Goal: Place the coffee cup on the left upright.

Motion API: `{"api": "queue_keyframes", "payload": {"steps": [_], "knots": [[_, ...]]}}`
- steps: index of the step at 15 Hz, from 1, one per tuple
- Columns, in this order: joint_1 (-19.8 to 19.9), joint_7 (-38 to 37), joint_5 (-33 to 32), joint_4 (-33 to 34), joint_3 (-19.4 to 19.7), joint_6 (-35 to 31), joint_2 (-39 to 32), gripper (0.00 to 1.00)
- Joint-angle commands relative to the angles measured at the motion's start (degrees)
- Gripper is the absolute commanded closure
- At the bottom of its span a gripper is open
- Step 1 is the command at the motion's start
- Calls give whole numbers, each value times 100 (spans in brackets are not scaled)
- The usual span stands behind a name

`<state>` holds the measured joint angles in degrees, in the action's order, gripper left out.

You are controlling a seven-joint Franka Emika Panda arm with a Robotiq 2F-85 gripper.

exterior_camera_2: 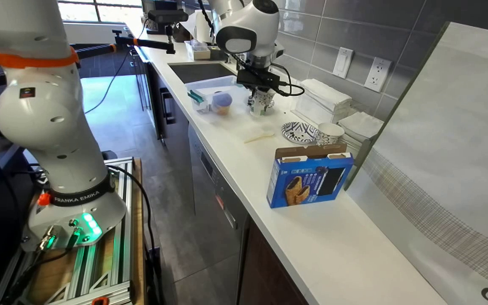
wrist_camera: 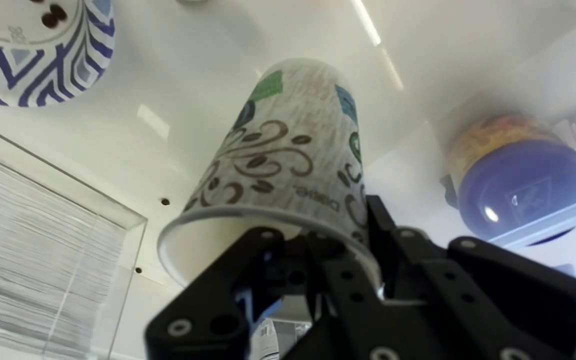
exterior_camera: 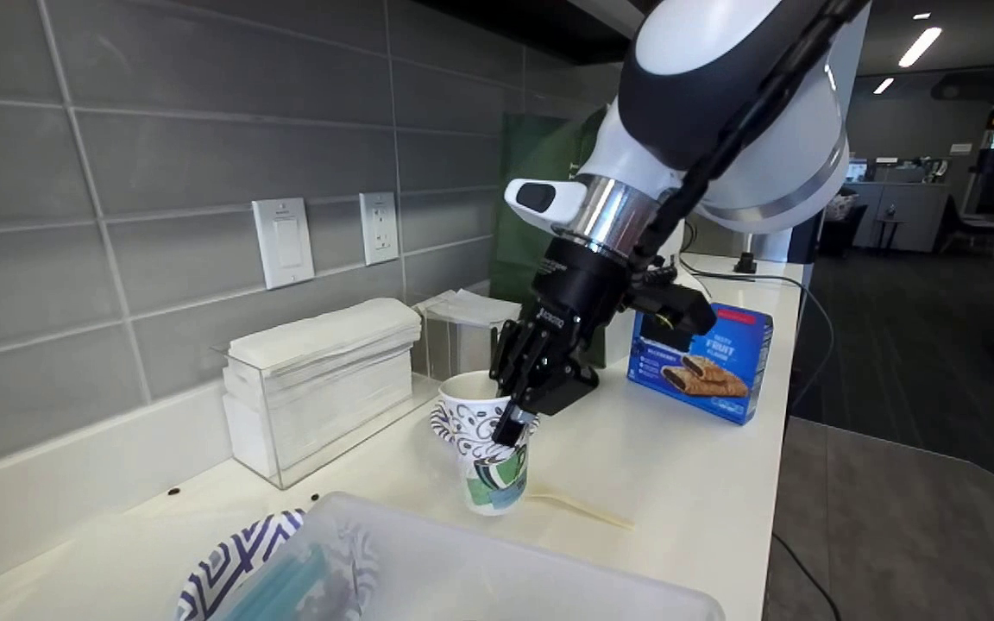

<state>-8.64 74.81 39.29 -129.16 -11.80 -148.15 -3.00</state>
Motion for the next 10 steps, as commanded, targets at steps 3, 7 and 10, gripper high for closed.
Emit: {"api": "queue_keyframes", "payload": {"steps": [3,7,10], "knots": [[32,1712,758,-122,-140,-518,-335,98],[102,2127,940,-159,-123,-428,-423,68],[118,1950,798,-211,-95,-281,-271,46]]}}
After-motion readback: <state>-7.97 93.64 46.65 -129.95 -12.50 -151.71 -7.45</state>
